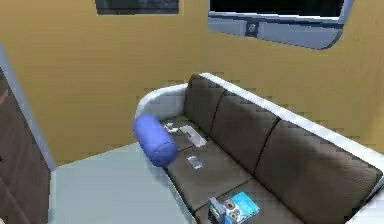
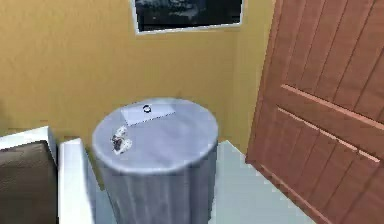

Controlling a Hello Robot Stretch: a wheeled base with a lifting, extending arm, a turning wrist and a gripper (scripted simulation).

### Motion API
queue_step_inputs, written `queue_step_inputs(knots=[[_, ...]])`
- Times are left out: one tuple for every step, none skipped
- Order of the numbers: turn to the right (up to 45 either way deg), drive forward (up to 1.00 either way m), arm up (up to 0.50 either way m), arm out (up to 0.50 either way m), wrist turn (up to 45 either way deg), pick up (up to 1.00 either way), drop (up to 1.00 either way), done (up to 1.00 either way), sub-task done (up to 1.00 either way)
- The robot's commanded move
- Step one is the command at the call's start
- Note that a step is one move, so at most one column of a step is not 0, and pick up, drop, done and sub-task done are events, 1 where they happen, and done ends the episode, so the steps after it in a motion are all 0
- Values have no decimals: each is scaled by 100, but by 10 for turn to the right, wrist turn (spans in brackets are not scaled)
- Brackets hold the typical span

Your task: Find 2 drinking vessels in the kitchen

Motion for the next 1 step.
queue_step_inputs(knots=[[-450,0,0,0,0,0,0,0,0]])
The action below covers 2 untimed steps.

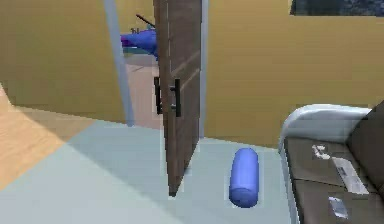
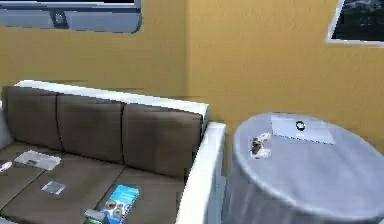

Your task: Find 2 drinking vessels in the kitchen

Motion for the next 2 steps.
queue_step_inputs(knots=[[0,30,0,0,0,0,0,0,0],[-450,0,0,0,0,0,0,0,0]])
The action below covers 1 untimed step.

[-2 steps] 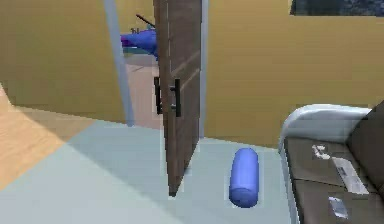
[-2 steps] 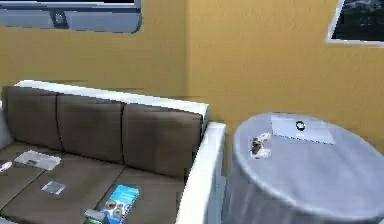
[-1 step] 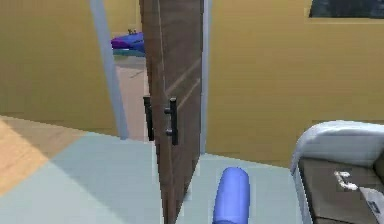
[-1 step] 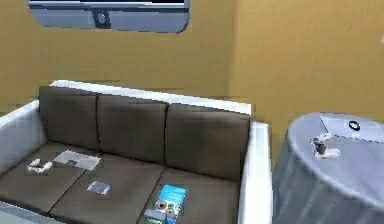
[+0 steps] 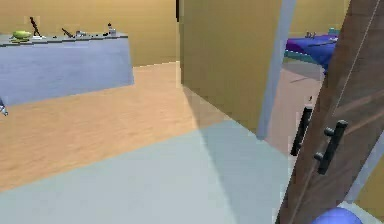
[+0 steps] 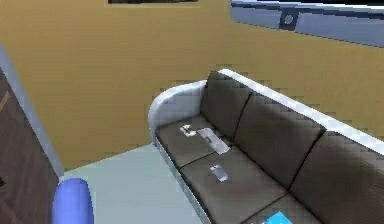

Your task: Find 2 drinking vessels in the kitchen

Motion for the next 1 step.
queue_step_inputs(knots=[[-240,0,0,0,0,0,0,0,0]])
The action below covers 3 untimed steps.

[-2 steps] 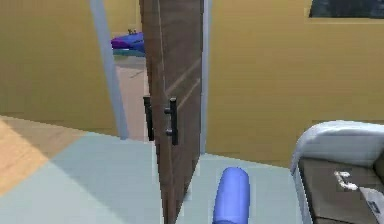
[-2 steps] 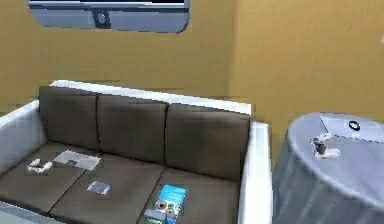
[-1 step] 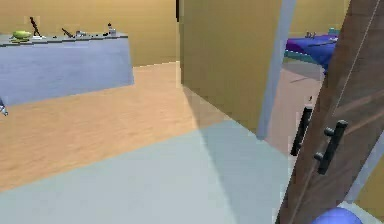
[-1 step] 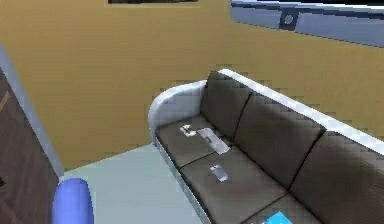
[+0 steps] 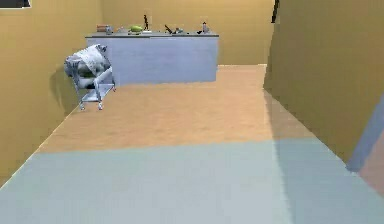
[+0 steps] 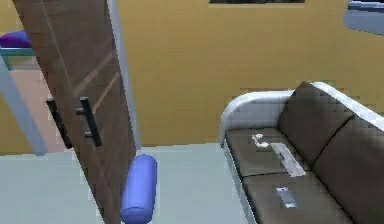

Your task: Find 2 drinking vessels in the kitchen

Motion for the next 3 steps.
queue_step_inputs(knots=[[0,100,0,0,0,0,0,0,0],[-300,0,0,0,0,0,0,0,0],[-30,0,0,0,0,0,0,0,0]])
